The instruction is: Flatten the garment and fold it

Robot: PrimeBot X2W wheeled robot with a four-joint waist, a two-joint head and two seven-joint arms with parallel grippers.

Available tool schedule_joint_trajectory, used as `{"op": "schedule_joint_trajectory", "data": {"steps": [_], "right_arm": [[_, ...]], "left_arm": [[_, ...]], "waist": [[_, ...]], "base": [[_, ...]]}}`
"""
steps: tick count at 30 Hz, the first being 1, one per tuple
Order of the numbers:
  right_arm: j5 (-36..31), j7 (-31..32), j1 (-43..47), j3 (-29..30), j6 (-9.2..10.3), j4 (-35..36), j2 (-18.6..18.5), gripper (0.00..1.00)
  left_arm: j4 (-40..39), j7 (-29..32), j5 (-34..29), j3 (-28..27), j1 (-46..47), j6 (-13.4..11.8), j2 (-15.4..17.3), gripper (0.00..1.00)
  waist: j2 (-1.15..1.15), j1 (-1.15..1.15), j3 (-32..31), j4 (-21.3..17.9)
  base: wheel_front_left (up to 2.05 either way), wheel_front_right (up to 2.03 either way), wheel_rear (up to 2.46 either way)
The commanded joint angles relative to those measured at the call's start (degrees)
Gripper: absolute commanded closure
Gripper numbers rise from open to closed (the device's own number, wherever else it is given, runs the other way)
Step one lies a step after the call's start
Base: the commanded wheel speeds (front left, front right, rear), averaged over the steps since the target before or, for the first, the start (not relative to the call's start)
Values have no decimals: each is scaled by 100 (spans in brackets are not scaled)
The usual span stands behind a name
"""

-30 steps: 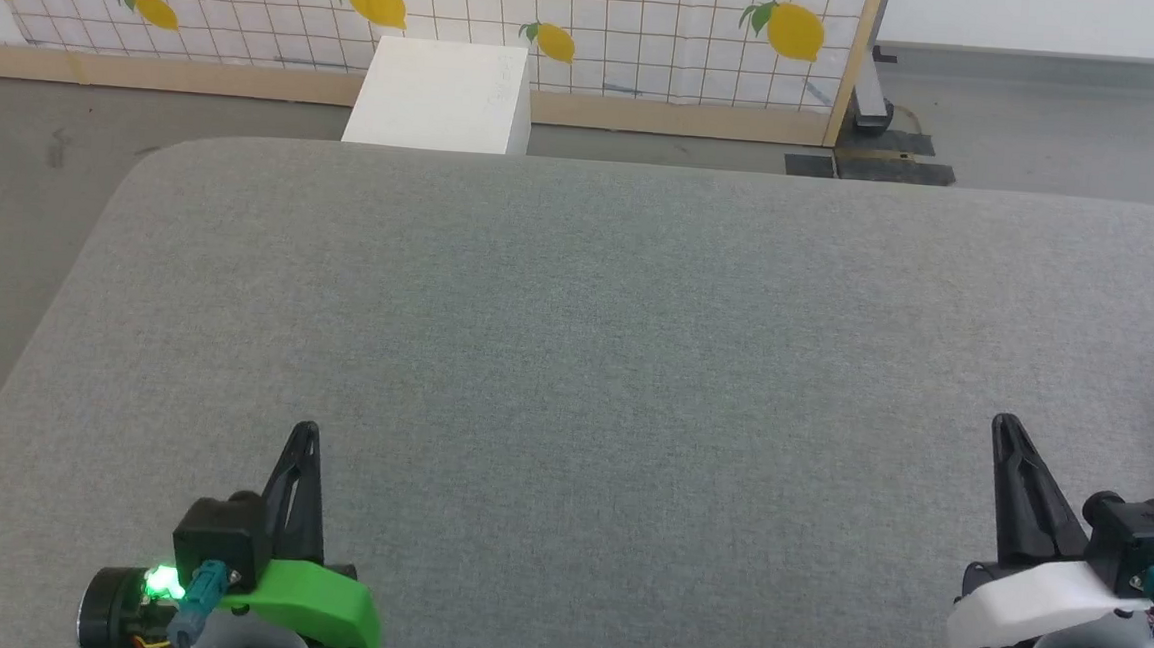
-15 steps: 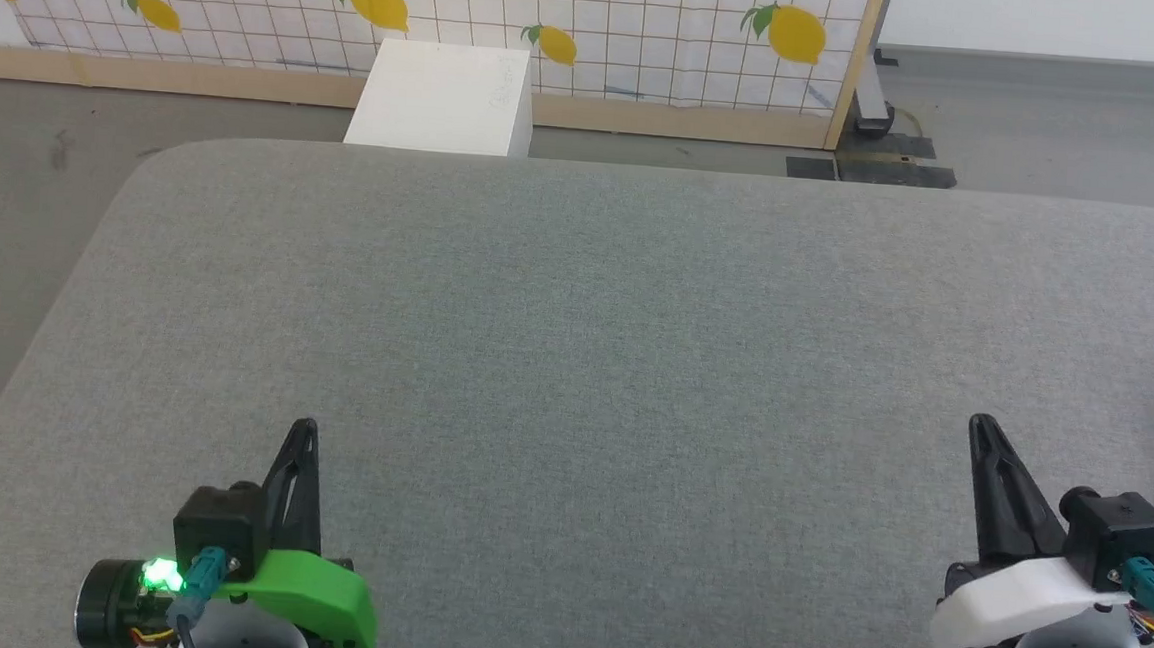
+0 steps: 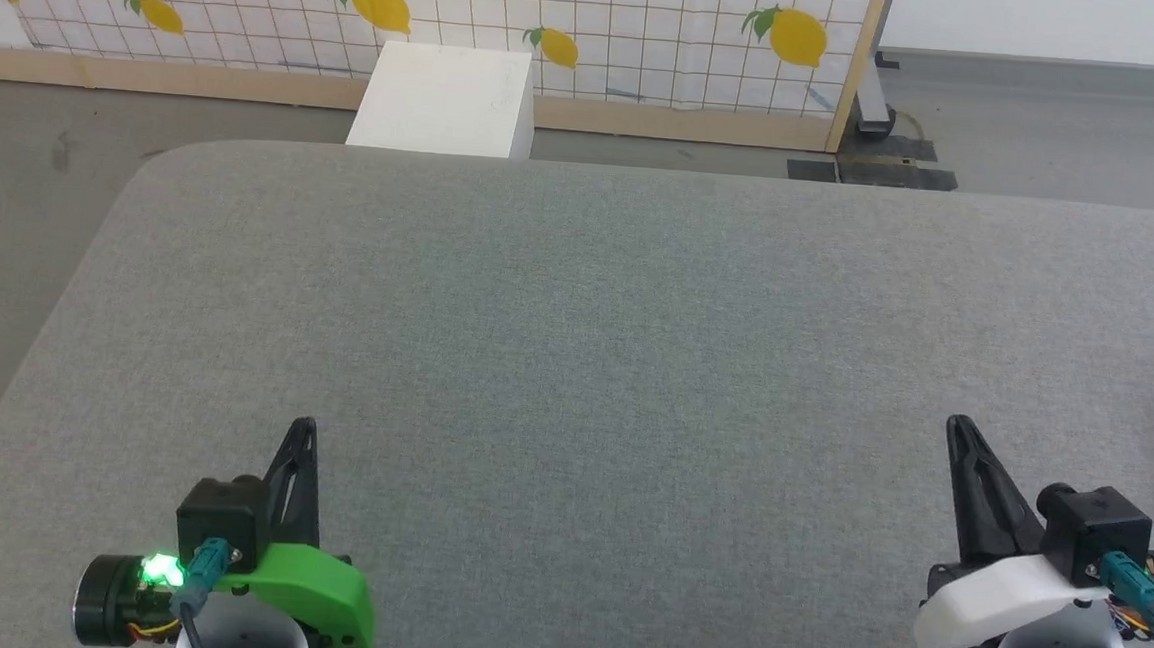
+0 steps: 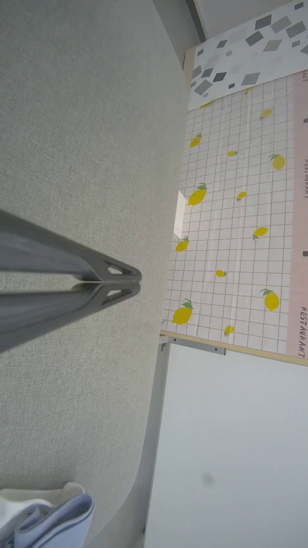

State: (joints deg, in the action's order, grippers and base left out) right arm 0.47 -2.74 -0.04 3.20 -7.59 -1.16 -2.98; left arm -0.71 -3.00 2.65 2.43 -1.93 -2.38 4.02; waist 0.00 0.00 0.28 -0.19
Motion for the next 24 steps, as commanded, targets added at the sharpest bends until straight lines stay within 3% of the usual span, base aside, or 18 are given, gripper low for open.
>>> {"op": "schedule_joint_trajectory", "data": {"steps": [1, 24], "right_arm": [[-28, 39, 3, -49, 8, 46, 9, 100], [-47, 274, 4, -320, 10, 116, 11, 100]], "left_arm": [[19, 46, -52, -43, 113, 48, -19, 100], [71, 300, -265, -243, 193, 238, -114, 100]], "waist": [[0, 0, -2, 1], [0, 0, -28, 19]], "base": [[0, 0, 0], [0, 0, 0]]}}
